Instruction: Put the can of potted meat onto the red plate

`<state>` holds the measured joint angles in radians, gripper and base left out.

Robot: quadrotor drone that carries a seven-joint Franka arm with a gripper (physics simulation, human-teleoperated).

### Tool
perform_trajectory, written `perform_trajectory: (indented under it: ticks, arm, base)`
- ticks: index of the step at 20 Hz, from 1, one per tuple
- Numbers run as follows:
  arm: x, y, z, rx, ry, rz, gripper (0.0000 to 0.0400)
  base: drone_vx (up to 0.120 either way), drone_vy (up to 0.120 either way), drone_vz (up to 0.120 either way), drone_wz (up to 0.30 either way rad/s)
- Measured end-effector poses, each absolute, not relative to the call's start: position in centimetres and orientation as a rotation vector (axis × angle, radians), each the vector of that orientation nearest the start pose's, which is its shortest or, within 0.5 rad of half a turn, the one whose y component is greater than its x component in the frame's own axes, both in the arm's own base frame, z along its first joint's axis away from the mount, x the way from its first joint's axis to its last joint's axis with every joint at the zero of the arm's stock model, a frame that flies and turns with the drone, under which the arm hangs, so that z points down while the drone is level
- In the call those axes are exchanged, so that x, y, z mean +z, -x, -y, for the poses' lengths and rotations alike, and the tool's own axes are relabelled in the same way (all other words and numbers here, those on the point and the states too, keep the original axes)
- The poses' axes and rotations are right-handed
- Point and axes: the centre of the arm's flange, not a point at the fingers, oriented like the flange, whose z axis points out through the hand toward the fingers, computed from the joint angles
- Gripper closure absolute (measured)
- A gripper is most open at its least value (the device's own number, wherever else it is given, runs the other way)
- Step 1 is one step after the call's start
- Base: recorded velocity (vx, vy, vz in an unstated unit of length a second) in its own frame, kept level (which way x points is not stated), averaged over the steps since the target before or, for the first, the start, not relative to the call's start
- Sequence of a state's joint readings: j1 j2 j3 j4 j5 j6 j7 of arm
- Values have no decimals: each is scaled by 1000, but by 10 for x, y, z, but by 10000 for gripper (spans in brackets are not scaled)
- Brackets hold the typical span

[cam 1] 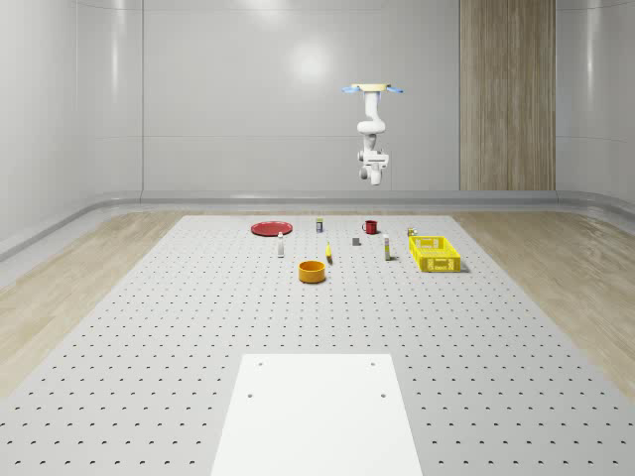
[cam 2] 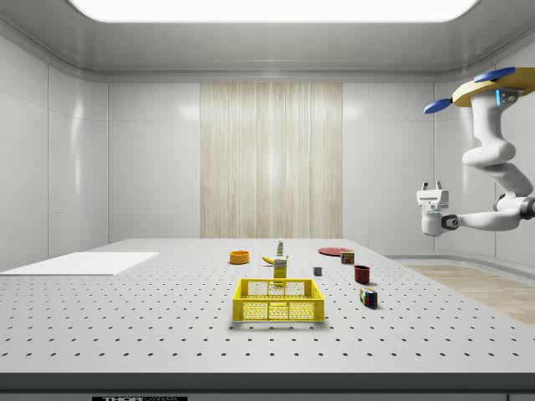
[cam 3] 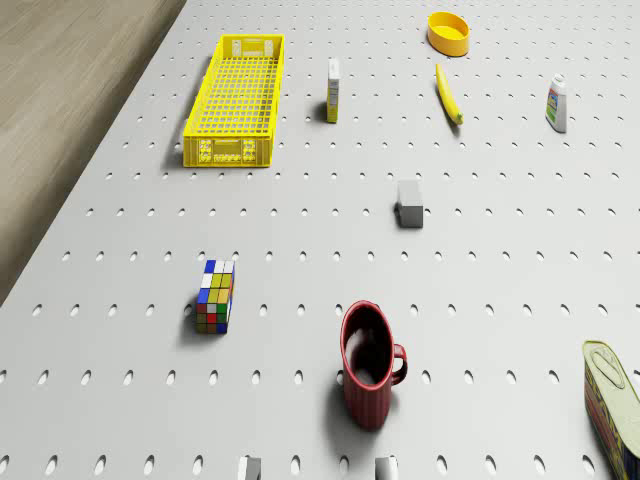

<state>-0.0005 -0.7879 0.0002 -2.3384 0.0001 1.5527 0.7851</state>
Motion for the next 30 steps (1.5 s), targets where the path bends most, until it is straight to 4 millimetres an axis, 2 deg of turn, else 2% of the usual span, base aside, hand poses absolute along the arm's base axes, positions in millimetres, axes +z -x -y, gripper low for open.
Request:
perform_trajectory:
  ticks: [2, 8, 13, 18, 25, 30]
  arm:
    - [613, -302, 0, -6, 2901, -1202, 0]
    - [654, -302, 0, -12, 2899, -1201, 0]
    - [676, -303, 0, -18, 2898, -1200, 0]
    - [686, -304, 0, -24, 2897, -1200, 0]
    - [690, -304, 0, -32, 2895, -1199, 0]
    - [691, -304, 0, -37, 2894, -1199, 0]
  base:
    - [0, -20, 0, 0]
    - [0, -120, 0, 0]
    - [0, -120, 0, 0]
    - [0, -120, 0, 0]
    - [0, -120, 0, 0]
    - [104, -120, 0, 0]
